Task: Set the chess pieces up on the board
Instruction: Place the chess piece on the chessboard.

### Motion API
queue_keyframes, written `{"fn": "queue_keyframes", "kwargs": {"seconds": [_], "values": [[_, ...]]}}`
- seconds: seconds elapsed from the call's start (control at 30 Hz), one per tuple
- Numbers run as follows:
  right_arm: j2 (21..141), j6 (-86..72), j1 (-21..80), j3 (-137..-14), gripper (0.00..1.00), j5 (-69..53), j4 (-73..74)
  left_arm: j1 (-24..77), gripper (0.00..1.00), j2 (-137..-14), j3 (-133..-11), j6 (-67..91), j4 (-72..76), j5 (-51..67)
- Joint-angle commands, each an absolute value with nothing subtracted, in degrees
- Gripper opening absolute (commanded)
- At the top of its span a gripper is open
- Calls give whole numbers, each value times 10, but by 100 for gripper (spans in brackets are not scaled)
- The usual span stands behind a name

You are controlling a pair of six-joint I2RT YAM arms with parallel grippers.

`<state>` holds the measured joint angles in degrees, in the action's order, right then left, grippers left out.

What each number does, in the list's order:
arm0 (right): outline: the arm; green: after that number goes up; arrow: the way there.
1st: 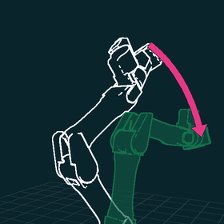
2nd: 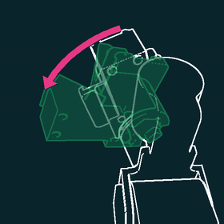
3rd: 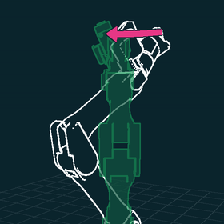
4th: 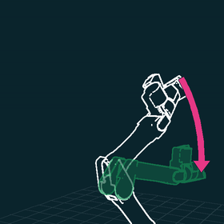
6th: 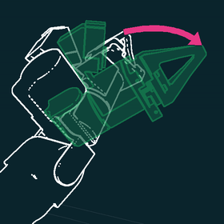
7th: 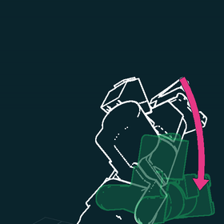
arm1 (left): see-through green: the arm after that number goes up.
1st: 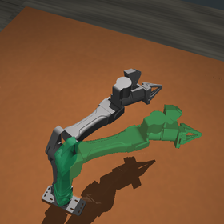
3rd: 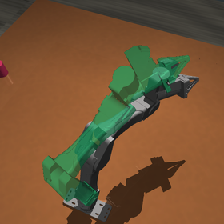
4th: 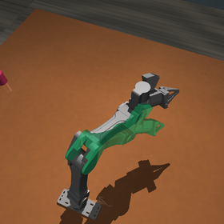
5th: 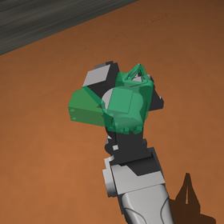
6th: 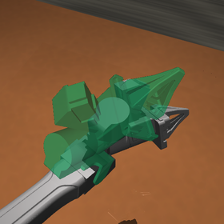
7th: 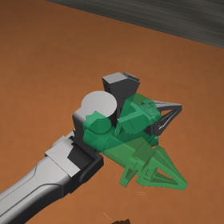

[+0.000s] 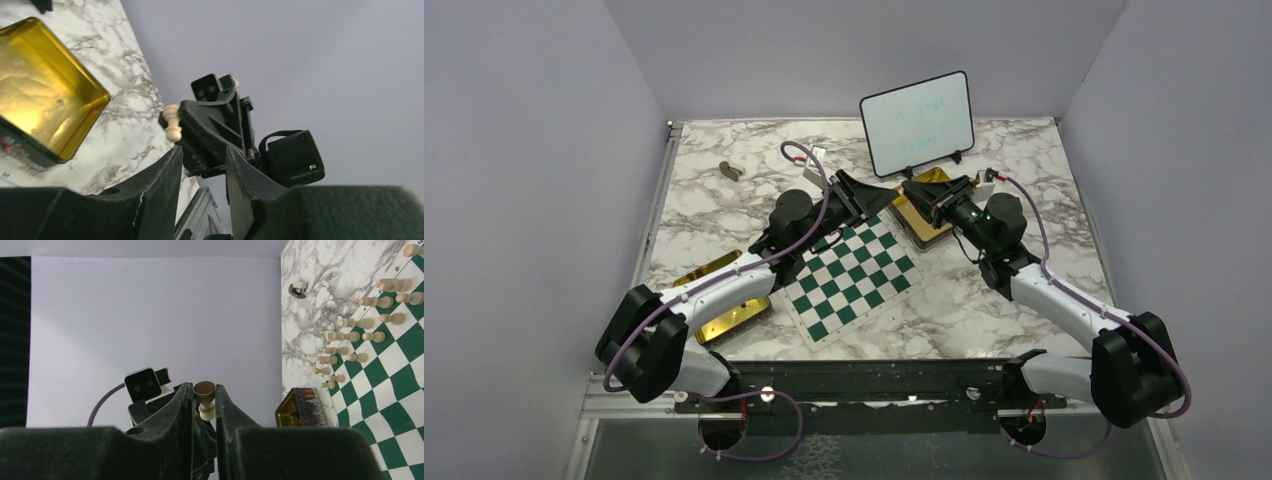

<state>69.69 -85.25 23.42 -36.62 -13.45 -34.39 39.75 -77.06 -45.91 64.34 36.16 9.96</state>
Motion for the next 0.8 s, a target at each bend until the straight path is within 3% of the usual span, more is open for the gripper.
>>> {"fn": "queue_keyframes", "kwargs": {"seconds": [0.0,0.43,0.77], "values": [[675,-891,240,-353,9,-100,-379,416,38,-802,-504,643,413,72],[666,-892,240,-343,8,-85,-378,419,44,-823,-486,653,415,40],[662,-895,240,-338,8,-78,-381,423,38,-858,-512,672,423,57]]}}
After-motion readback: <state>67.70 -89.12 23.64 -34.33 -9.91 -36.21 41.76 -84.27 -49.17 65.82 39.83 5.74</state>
